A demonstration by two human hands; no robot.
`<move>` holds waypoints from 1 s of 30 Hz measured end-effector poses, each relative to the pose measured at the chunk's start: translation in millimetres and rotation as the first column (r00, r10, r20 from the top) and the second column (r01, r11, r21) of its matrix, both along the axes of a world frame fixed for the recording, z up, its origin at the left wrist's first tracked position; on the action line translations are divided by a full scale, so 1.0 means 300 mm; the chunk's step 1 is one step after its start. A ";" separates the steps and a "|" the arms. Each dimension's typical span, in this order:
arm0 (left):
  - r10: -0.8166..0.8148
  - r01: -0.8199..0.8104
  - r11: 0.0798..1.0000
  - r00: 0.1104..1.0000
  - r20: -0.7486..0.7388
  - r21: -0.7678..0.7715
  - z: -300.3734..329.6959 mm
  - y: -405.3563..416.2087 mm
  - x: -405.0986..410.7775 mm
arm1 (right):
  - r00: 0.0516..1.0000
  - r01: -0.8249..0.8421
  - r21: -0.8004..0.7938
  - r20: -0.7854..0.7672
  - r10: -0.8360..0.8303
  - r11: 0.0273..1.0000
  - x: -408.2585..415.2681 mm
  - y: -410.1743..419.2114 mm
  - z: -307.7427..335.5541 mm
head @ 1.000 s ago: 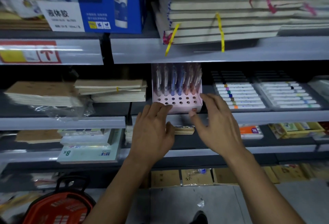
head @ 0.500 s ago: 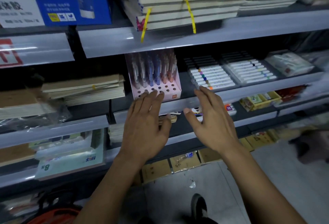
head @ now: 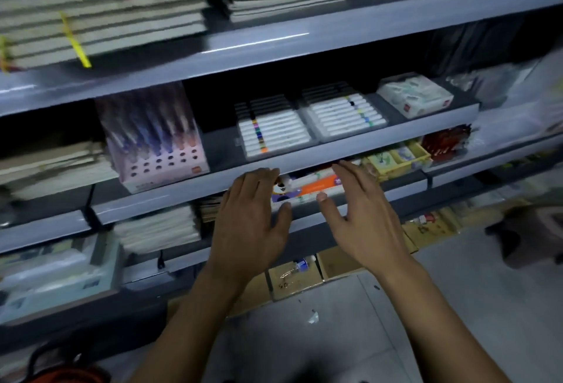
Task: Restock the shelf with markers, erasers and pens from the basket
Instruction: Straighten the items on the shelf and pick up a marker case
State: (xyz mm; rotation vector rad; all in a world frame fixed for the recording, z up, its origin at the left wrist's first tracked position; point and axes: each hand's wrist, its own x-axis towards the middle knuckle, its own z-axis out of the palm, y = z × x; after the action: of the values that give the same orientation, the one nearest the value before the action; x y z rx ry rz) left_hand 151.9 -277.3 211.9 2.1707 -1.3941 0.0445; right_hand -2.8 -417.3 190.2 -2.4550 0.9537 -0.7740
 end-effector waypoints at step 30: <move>-0.224 0.223 0.975 0.971 -0.081 -0.012 -0.039 -1.115 -0.744 | 0.989 0.149 0.130 -0.017 -0.148 0.980 -0.733 -0.858 -0.045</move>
State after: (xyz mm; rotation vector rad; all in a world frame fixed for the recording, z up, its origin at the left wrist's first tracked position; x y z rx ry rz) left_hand -71.2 -611.6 200.4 1.9764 -1.5798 -0.1255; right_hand -222.7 -674.6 176.6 -2.2956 1.1630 -0.7265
